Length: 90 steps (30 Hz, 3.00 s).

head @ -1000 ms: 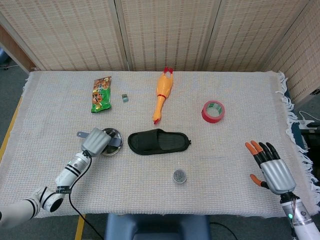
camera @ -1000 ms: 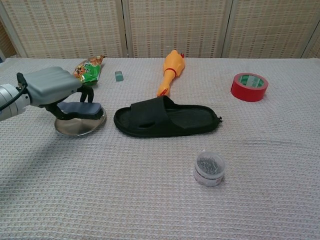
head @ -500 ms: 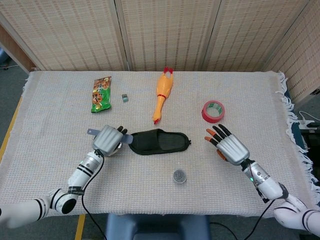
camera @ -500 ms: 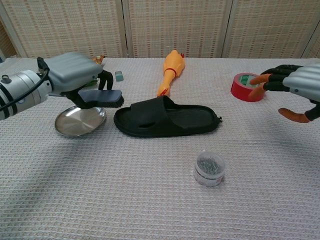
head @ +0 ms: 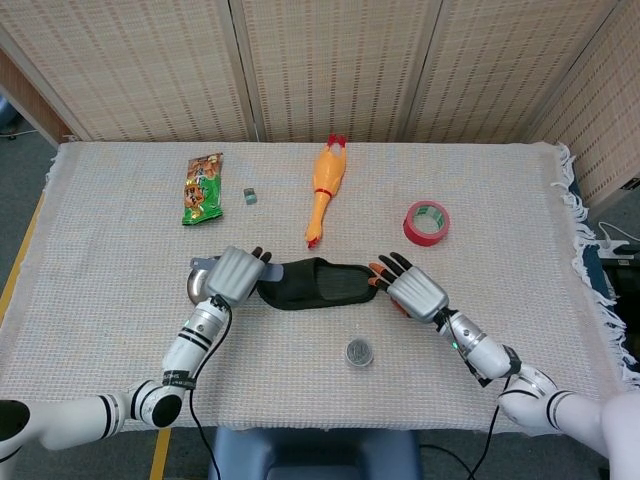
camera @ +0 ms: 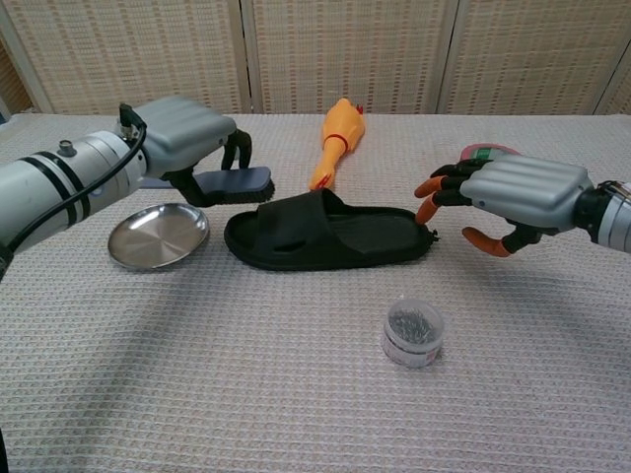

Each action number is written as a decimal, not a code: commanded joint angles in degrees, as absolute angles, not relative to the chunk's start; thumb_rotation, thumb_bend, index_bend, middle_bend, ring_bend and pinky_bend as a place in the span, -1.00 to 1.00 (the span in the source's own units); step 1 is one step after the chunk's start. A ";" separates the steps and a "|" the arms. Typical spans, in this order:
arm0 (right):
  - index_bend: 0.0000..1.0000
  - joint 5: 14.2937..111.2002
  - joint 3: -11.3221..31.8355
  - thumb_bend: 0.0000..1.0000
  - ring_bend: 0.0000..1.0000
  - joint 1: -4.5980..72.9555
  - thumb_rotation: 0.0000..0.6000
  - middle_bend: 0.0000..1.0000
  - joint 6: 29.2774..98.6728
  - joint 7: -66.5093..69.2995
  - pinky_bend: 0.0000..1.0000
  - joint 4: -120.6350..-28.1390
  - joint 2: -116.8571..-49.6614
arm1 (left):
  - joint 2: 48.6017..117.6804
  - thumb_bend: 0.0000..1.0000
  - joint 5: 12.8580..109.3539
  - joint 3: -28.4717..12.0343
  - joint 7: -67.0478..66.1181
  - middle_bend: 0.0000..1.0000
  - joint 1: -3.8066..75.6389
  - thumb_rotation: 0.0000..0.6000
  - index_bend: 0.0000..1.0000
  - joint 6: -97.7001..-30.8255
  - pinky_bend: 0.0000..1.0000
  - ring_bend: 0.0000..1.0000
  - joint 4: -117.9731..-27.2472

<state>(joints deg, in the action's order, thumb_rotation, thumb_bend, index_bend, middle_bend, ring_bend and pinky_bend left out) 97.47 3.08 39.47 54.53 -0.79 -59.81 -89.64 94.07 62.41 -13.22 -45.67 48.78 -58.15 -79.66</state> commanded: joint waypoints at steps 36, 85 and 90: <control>-0.85 89.53 0.18 0.43 -1.00 44.06 1.00 -0.91 44.06 -17.44 -0.81 -62.19 -91.75 | 102.85 -0.11 59.35 -12.38 -50.59 0.55 55.68 1.00 0.36 -59.89 1.00 0.40 -76.11; -0.85 87.48 -1.25 0.44 -1.00 44.26 1.00 -0.91 45.23 -17.92 -0.81 -62.33 -90.38 | 104.64 -0.11 63.33 -9.12 -51.84 0.57 54.59 1.00 0.37 -59.94 1.00 0.40 -65.71; -0.93 88.25 -0.85 0.44 -1.00 44.00 1.00 -0.91 47.56 -16.07 -0.81 -63.75 -89.23 | 102.59 -0.11 64.35 -8.90 -52.57 0.58 53.85 1.00 0.37 -61.31 1.00 0.40 -68.24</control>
